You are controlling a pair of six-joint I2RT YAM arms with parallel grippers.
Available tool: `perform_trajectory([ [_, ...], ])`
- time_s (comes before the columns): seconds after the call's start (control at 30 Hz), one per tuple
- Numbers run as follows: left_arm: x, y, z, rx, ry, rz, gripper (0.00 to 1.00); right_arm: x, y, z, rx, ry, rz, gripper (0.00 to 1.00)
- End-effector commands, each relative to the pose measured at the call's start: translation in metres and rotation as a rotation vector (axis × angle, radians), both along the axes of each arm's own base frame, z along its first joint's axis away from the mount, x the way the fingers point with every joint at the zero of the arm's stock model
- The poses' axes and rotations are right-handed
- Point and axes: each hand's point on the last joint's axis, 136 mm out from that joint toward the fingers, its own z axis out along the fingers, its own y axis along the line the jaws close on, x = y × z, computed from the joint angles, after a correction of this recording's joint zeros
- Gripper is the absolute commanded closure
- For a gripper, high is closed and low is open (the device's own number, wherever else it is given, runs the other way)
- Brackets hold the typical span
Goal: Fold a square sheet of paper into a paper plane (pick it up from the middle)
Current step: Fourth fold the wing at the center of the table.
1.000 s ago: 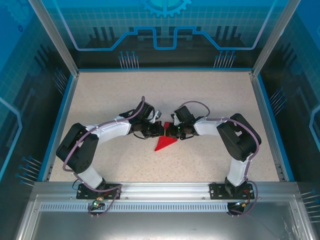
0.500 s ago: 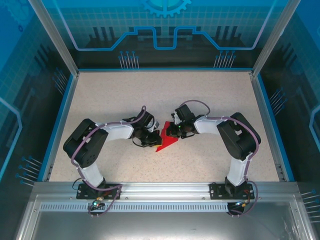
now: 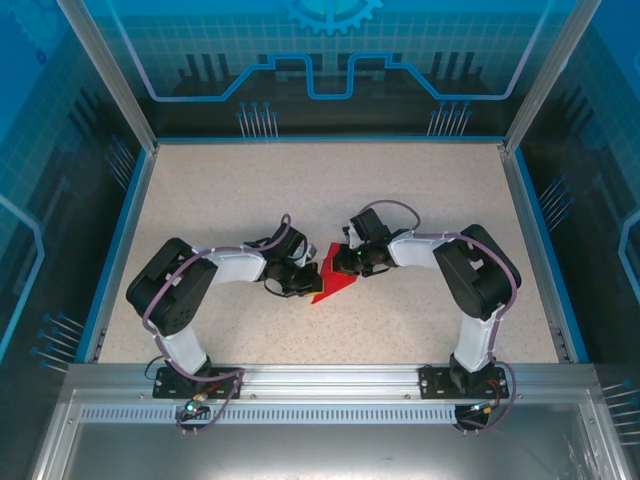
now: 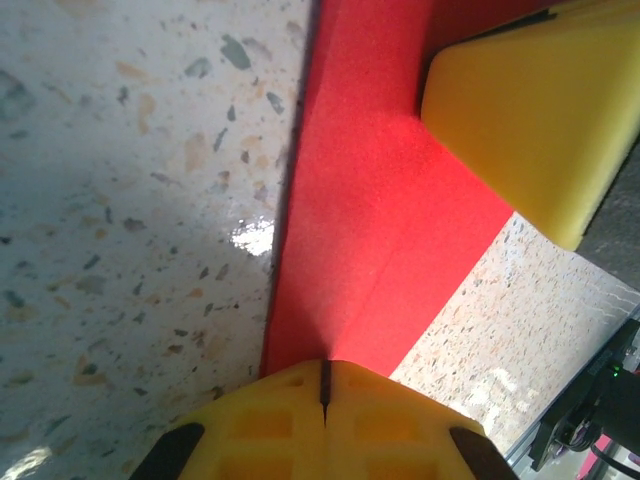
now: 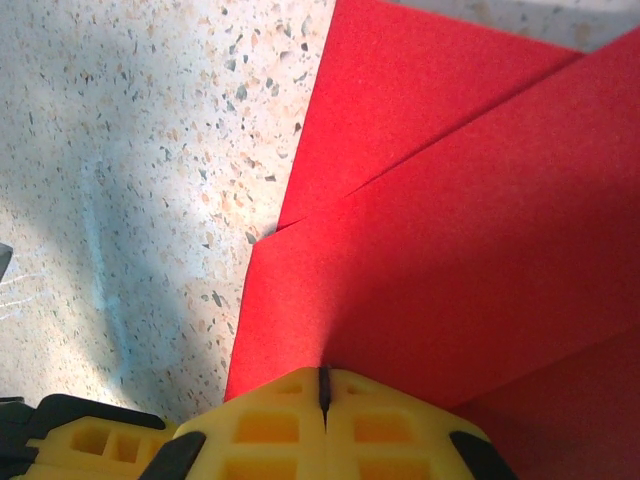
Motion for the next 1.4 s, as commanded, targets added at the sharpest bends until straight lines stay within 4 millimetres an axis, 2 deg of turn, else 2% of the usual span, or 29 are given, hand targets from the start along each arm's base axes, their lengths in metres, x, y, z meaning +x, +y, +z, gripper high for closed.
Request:
perform_trajectory([
  [0.0, -0.035, 0.026, -0.026, 0.108, 0.125, 0.016, 0.97, -0.022, -0.031, -0.042, -0.151, 0.125, -0.028, 0.96],
  [0.17, -0.048, 0.035, -0.028, 0.132, 0.139, 0.009, 0.97, -0.023, -0.033, -0.043, -0.163, 0.129, -0.031, 0.96],
  [0.6, -0.078, 0.051, -0.019, 0.163, 0.146, -0.046, 0.97, -0.025, -0.038, -0.052, -0.2, 0.16, -0.047, 0.96],
  [0.7, -0.069, 0.046, -0.005, 0.143, 0.093, -0.054, 0.97, -0.025, -0.037, -0.053, -0.199, 0.164, -0.046, 0.96],
  [0.93, -0.017, 0.019, 0.07, -0.005, -0.205, -0.02, 0.96, -0.024, -0.036, -0.053, -0.199, 0.163, -0.05, 0.96],
  [1.03, -0.003, 0.007, 0.084, -0.057, -0.255, -0.022, 0.95, -0.024, -0.036, -0.054, -0.2, 0.167, -0.051, 0.96],
  [1.1, 0.002, -0.002, 0.081, -0.076, -0.233, -0.033, 0.96, -0.024, -0.033, -0.055, -0.197, 0.169, -0.05, 0.96],
  [1.2, 0.008, -0.009, 0.067, -0.068, -0.194, -0.041, 0.98, -0.024, -0.031, -0.056, -0.194, 0.173, -0.049, 0.96],
  [1.37, 0.012, -0.004, 0.04, -0.003, -0.161, -0.026, 1.0, -0.025, -0.029, -0.057, -0.192, 0.175, -0.047, 0.96],
])
